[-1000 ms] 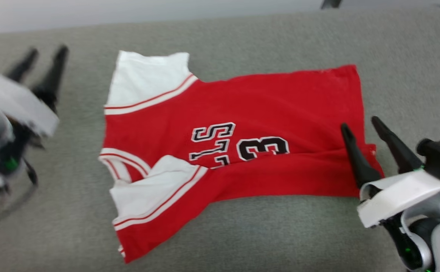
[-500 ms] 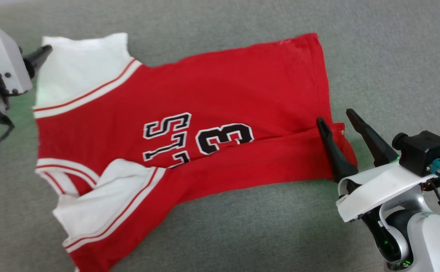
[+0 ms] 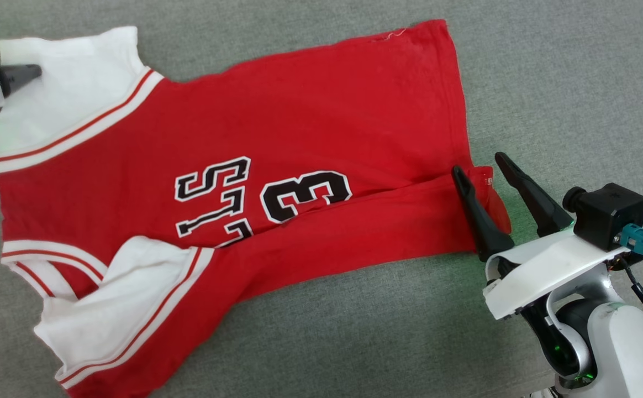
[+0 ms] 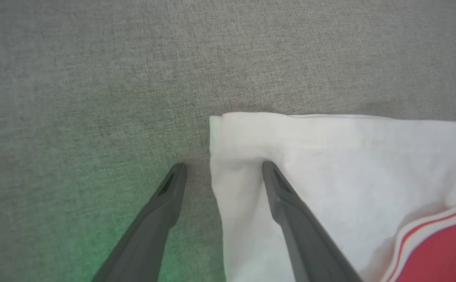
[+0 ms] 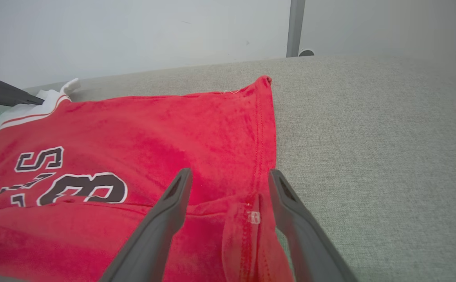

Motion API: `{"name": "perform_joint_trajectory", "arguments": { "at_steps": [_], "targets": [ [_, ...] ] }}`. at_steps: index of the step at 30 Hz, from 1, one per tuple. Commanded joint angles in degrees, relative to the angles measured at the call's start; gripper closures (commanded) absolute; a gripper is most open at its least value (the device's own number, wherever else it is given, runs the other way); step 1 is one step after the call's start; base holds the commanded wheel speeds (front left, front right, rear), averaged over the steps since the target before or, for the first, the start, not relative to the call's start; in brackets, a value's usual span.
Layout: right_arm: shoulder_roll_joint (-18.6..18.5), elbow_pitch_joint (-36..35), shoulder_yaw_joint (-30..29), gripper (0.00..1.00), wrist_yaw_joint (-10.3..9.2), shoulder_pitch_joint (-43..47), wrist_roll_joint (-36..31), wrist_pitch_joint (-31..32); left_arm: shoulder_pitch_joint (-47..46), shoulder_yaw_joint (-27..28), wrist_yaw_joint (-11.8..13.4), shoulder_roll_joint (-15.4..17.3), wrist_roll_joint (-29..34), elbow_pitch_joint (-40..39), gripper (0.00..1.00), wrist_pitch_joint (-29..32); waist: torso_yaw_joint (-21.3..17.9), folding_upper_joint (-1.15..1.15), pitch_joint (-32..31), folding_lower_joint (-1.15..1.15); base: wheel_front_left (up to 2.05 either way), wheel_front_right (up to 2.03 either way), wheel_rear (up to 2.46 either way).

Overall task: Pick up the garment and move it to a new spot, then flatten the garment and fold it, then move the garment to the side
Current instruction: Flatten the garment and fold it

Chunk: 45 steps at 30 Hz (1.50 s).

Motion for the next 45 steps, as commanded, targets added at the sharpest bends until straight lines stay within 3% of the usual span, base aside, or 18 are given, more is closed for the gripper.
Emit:
{"name": "perform_joint_trajectory", "arguments": {
  "at_steps": [1,2,4,9,13,18,22,31,36,37,38,39,40,45],
  "targets": [
    [-0.1,0.1,-0.2,0.00,-0.07,-0.3,0.3,-0.3,3.2,-1.3,-0.4,-2.3,-0.8,1.3,0.00,1.8,0.0,0.00,0.2,0.00,0.00,0.00,0.00],
    [-0.2,0.1,-0.3,0.00,-0.07,-0.4,0.3,-0.2,3.3,-1.6,-0.5,-2.6,-0.9,1.4,0.52,2.3,0.1,0.00,0.2,0.00,0.00,0.00,0.00],
    [-0.5,-0.1,0.0,0.00,-0.07,-1.1,0.1,0.2,3.5,-1.8,-0.5,-3.1,-1.5,1.3,1.00,2.8,0.4,0.00,0.2,0.00,0.00,0.00,0.00],
    [-2.4,-0.5,1.2,0.00,-0.07,-5.9,0.2,3.1,3.8,-2.6,-0.6,-2.8,-2.1,-0.2,1.00,1.3,1.0,0.00,0.0,0.00,0.00,0.00,0.00],
    [-6.1,2.6,3.7,0.00,-0.08,-13.7,0.4,12.6,3.9,-3.4,-0.6,-3.2,-2.4,-1.9,1.00,-0.2,2.1,0.00,0.0,0.00,0.00,0.00,0.00],
    [-9.0,11.4,6.5,0.00,-0.08,-26.3,4.6,27.2,3.2,-4.8,-0.6,-4.2,-3.4,-4.6,1.00,-1.2,4.1,0.00,0.5,0.00,0.00,0.00,0.00],
    [-9.8,20.2,7.3,0.00,-0.07,-34.7,5.8,33.4,2.3,-6.4,-0.6,-4.9,-4.0,-6.9,1.00,-1.7,6.0,0.00,1.4,0.00,0.00,0.00,0.00],
    [-9.2,37.8,8.7,0.00,-0.07,-46.3,4.4,37.0,0.5,-9.6,-0.5,-5.2,-5.6,-10.5,1.00,-2.8,8.5,0.00,3.2,0.00,0.00,0.00,0.00],
    [-8.4,43.6,10.1,0.00,-0.07,-48.7,4.6,34.7,0.2,-11.5,-0.5,-5.6,-6.8,-11.9,1.00,-3.8,9.2,0.00,3.8,0.00,0.00,0.00,0.00],
    [-8.2,44.2,10.6,0.04,-0.07,-49.0,4.9,33.8,0.1,-11.9,-0.5,-5.7,-7.1,-12.1,1.00,-3.9,9.3,0.00,3.9,0.00,0.00,0.00,0.00],
    [-8.1,44.7,11.0,0.54,-0.07,-49.5,5.1,32.5,-0.1,-12.0,-0.5,-5.8,-7.6,-12.2,1.00,-4.2,9.4,0.00,3.9,0.00,0.00,0.00,0.00],
    [-8.2,45.3,11.1,0.92,-0.07,-49.9,5.2,30.9,-0.3,-12.0,-0.5,-6.0,-7.9,-12.3,1.00,-4.8,9.6,0.00,3.9,0.00,0.00,0.00,0.00],
    [-8.4,45.9,11.2,1.00,-0.07,-50.2,5.4,29.4,-0.6,-11.8,-0.5,-6.1,-8.4,-12.3,1.00,-5.6,9.8,0.00,3.7,0.00,0.00,0.00,0.00],
    [-9.8,48.8,11.8,1.00,-0.08,-49.9,6.8,22.6,0.2,-11.6,-0.5,-6.2,-10.9,-14.0,1.00,-9.5,11.3,0.00,0.9,0.00,0.00,0.00,0.00]
  ]
}}
